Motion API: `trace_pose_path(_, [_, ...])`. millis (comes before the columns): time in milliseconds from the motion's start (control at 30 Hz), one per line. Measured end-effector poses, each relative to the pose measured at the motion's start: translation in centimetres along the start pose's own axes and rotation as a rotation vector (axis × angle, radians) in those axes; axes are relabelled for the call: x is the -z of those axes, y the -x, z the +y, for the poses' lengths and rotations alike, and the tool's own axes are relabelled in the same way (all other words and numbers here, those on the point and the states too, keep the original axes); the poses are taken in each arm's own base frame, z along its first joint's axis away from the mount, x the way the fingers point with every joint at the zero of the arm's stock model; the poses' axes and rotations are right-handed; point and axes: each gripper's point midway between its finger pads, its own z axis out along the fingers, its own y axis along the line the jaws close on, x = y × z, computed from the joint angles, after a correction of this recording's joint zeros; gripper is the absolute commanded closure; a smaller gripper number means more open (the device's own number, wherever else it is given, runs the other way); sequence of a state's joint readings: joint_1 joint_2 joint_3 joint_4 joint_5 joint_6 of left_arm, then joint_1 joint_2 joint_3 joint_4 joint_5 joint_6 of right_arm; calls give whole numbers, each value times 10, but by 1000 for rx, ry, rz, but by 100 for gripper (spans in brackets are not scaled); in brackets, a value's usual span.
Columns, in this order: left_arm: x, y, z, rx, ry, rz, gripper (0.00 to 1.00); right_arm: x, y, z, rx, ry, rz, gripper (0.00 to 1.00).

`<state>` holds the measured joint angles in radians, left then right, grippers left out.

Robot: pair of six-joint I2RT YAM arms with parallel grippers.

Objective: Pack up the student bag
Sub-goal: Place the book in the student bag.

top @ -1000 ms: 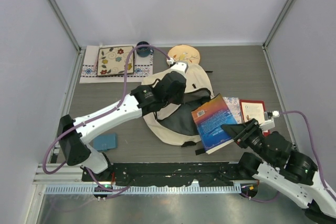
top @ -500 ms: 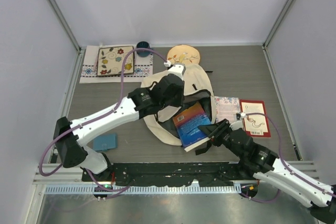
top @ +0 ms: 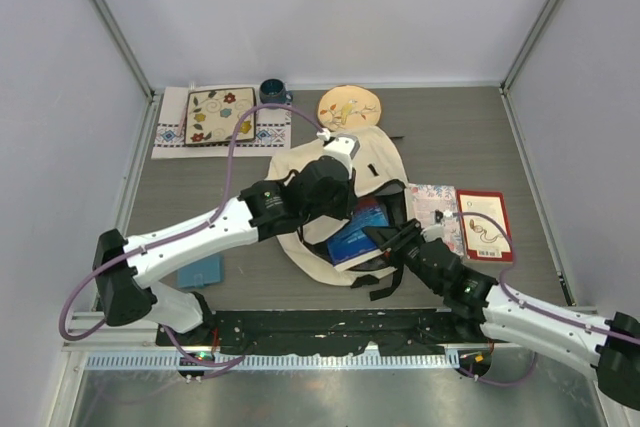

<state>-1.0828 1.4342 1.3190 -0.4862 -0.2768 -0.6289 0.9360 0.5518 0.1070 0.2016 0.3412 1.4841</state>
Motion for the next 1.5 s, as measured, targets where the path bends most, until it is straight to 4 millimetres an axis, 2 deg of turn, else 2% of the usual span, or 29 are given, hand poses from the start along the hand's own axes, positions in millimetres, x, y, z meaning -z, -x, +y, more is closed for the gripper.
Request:
trace_pose_path(233, [18, 11, -1, 12, -22, -39, 100, -33, 12, -7, 10, -11, -37, 99])
trace_pose_path(400, [26, 16, 0, 18, -25, -60, 100, -65, 22, 3, -2, 30, -39, 99])
trace_pose_path(533, [31, 17, 4, 23, -20, -73, 100, -96, 12, 19, -2, 77, 8, 99])
trace_pose_path(733, [35, 22, 12, 23, 15, -100, 100, -127, -5, 20, -12, 92, 75, 99])
trace_pose_path(867, [37, 21, 16, 15, 33, -99, 100, -132, -11, 14, 4, 55, 106, 99])
trace_pose_path(967, [40, 21, 21, 15, 52, -107, 100, -136, -13, 6, 23, -9, 120, 84])
trace_pose_path(1000, [41, 21, 24, 16, 63, -110, 100, -135, -14, 2, 40, -41, 124, 73])
trace_pose_path(1100, [45, 15, 35, 32, 93, -115, 100, -126, -12, -7, 96, -127, 131, 57])
trace_pose_path(1233, [47, 1, 49, 62, 121, -113, 100, -111, -9, -14, 149, -189, 141, 49])
trace_pose_path(1400, [42, -11, 54, 95, 129, -97, 100, -95, -19, -48, 140, -262, 201, 47])
trace_pose_path(1500, [41, -13, 54, 105, 127, -92, 100, -88, -26, -61, 101, -278, 231, 47])
